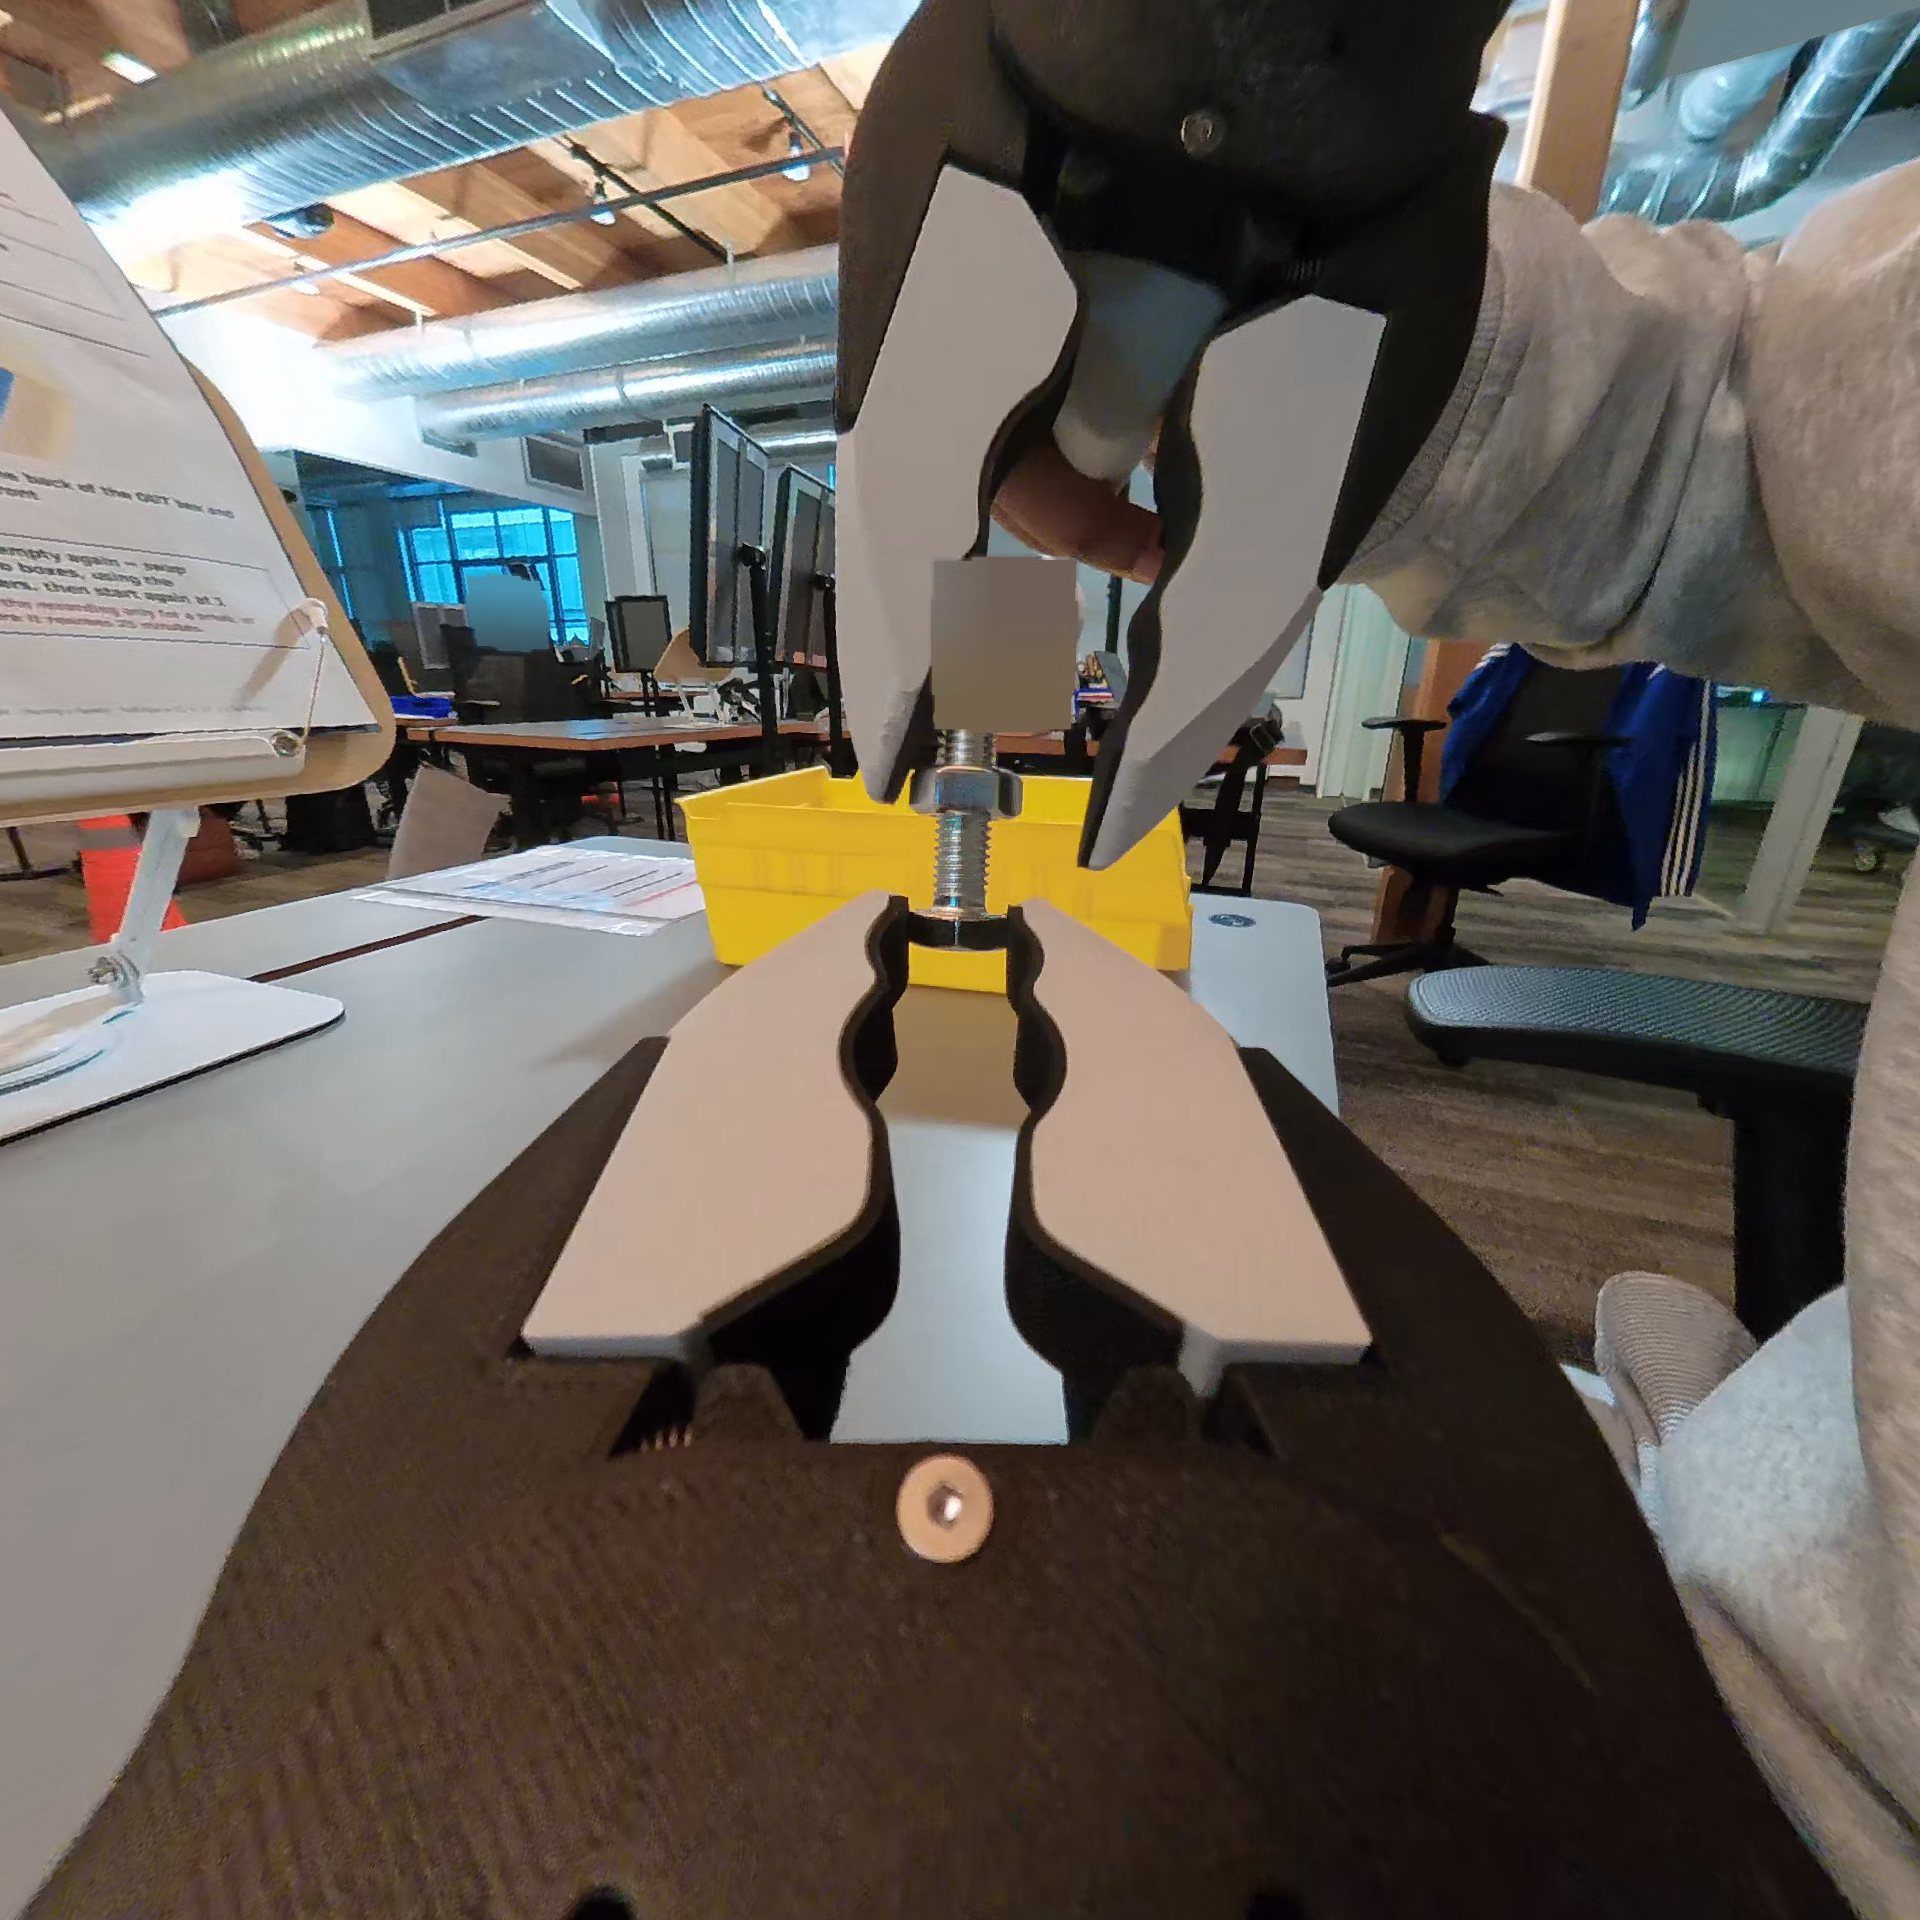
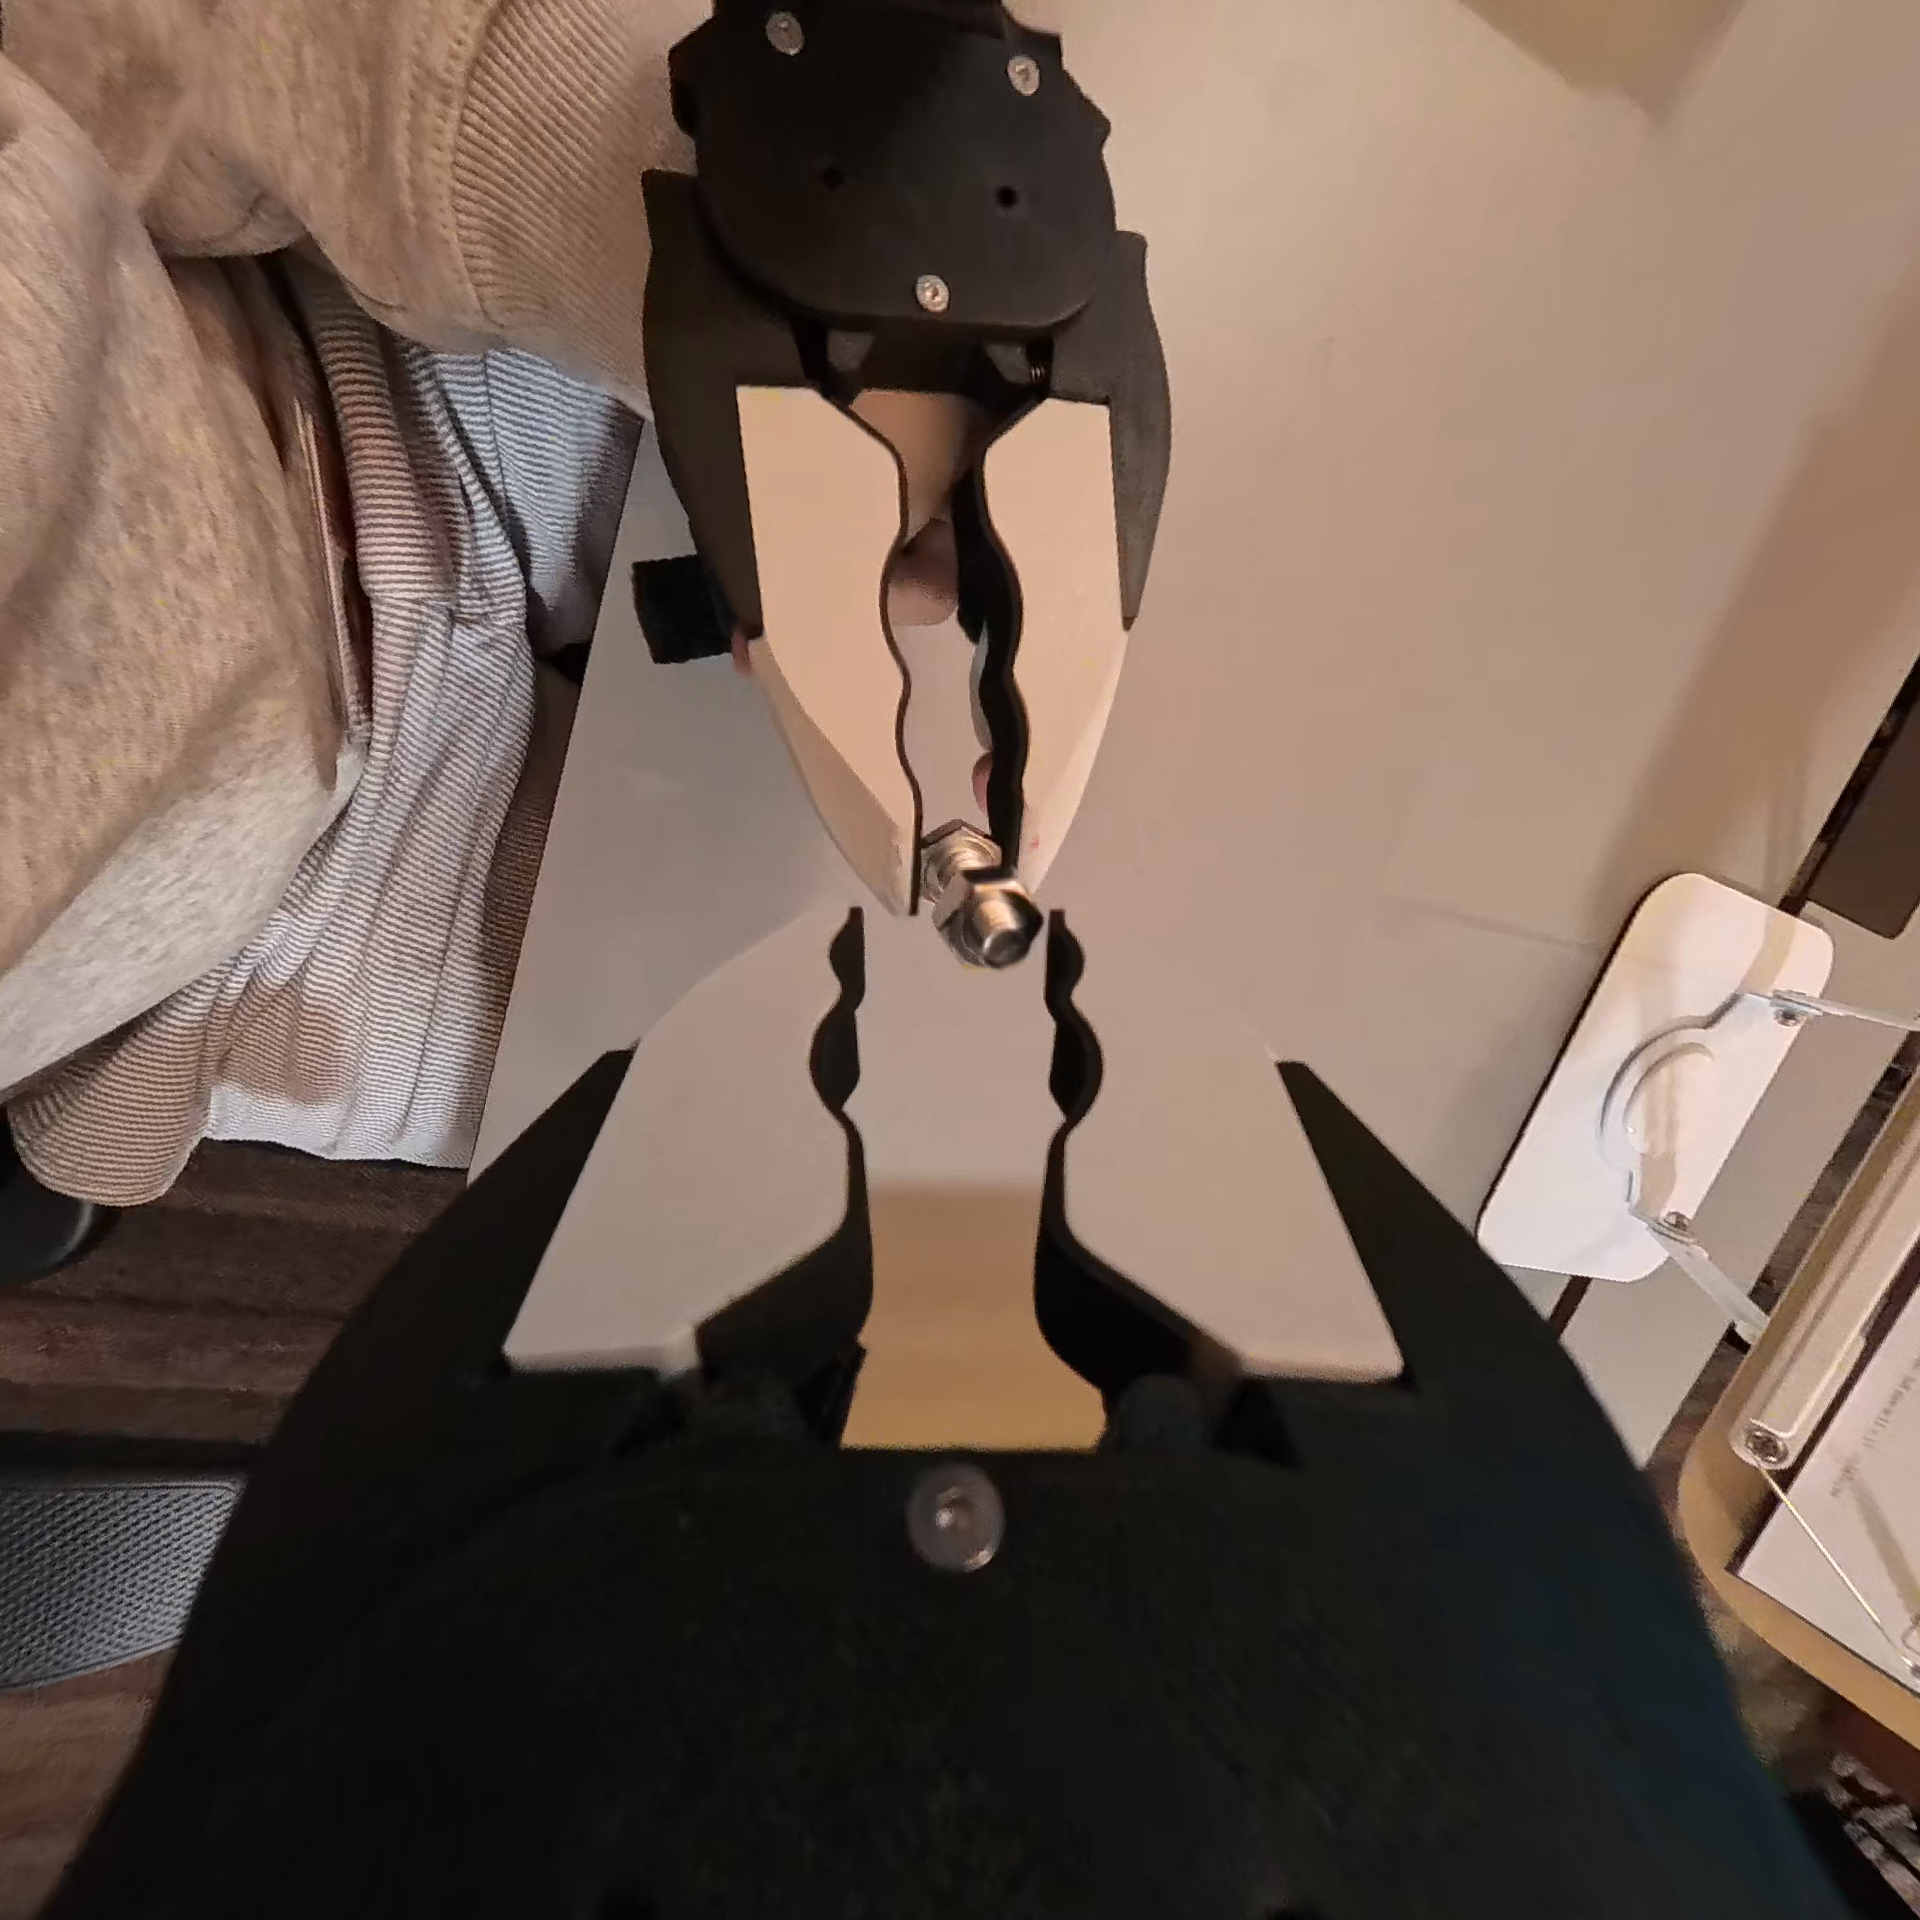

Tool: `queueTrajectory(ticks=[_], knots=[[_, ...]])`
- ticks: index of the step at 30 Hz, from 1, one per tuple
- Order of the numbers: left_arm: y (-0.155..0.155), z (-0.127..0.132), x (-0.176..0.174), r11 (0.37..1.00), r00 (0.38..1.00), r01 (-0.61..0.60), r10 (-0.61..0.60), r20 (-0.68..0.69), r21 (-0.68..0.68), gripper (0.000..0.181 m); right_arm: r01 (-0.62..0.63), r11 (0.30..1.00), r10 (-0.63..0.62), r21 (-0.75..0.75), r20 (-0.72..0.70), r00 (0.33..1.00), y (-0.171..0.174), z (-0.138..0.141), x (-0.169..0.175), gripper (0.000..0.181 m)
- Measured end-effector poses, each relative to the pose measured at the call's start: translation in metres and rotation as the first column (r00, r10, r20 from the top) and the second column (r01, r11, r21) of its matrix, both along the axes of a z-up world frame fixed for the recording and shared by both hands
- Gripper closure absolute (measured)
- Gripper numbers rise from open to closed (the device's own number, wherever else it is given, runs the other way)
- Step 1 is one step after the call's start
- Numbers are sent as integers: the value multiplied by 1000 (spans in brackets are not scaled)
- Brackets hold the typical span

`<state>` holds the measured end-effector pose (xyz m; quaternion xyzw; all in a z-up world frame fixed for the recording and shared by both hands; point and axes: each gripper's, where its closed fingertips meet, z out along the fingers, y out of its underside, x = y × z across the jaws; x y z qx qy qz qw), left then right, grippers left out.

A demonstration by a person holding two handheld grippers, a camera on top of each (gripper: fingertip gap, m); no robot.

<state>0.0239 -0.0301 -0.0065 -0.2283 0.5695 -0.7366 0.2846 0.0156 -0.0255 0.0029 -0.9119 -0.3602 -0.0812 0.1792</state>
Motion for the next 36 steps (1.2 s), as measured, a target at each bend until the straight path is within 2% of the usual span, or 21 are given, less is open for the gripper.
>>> queueTrajectory(ticks=[7,15,23,30,36], knots=[[-2,-3,1,1000,1000,-1,2,-8,21,163,16,999,-15,51,-32,999,4,15,1,156],[-2,0,-2,1000,1000,9,-9,9,7,163,60,997,-56,43,-98,994,0,17,2,167],[-5,0,-4,1000,999,23,-24,22,18,163,63,998,-62,2,-160,985,-4,12,-5,168],[-6,1,-5,999,999,30,-30,25,18,163,110,993,-116,-36,-247,962,-4,13,-5,171],[-6,3,-8,999,998,54,-54,28,1,159,114,993,-119,-34,-261,958,-1,15,-5,172]])
